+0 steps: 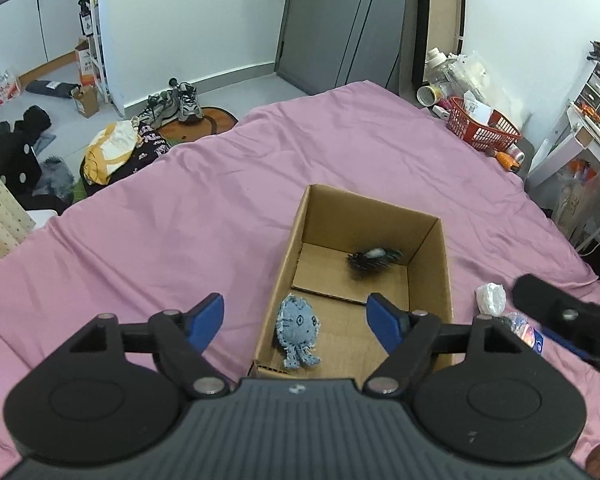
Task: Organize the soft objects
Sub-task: 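Open the left tool to drop the denim plush while the right tool releases the black plush, then move both tools from the box toward the grey fluffy plush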
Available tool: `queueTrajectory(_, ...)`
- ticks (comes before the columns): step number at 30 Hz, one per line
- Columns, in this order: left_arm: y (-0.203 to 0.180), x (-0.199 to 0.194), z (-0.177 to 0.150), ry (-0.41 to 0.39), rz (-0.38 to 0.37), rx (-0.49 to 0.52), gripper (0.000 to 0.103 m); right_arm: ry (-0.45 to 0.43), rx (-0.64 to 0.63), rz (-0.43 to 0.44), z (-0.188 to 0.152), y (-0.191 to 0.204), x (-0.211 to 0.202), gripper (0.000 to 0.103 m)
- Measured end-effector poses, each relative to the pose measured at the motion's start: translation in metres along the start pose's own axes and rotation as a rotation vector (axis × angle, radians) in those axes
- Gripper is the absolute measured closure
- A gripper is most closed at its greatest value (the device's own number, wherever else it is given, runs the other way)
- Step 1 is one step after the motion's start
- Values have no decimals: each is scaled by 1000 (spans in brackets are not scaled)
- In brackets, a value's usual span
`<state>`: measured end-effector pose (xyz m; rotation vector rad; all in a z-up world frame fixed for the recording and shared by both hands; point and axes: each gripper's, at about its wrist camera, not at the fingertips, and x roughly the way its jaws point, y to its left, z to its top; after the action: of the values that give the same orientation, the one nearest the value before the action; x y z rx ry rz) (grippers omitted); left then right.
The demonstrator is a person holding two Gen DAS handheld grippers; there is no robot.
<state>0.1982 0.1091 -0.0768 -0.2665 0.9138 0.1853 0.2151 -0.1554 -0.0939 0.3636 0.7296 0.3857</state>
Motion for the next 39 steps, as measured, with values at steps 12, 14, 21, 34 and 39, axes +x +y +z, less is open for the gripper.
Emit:
queueTrajectory(12,-39,-25,-11,9,2,64,16,-32,-2,-58,1,-35,-48,10)
queueTrajectory(14,-46,-28,-13,19,-2,67,16,-33,-8,-63,0,-41,-55,10)
queueTrajectory(21,-70,-43,-23,8,-38,107,8,-59,16,-67,-4,-64,-77,0)
queueTrajectory(34,-109,-69,-39,-42,-73,151,0,-88,97,-64,-4,-105,-107,0)
queueTrajectory(39,-126,-75,-48,-45,-112,179,0,-90,138,-54,-6,-123,-115,0)
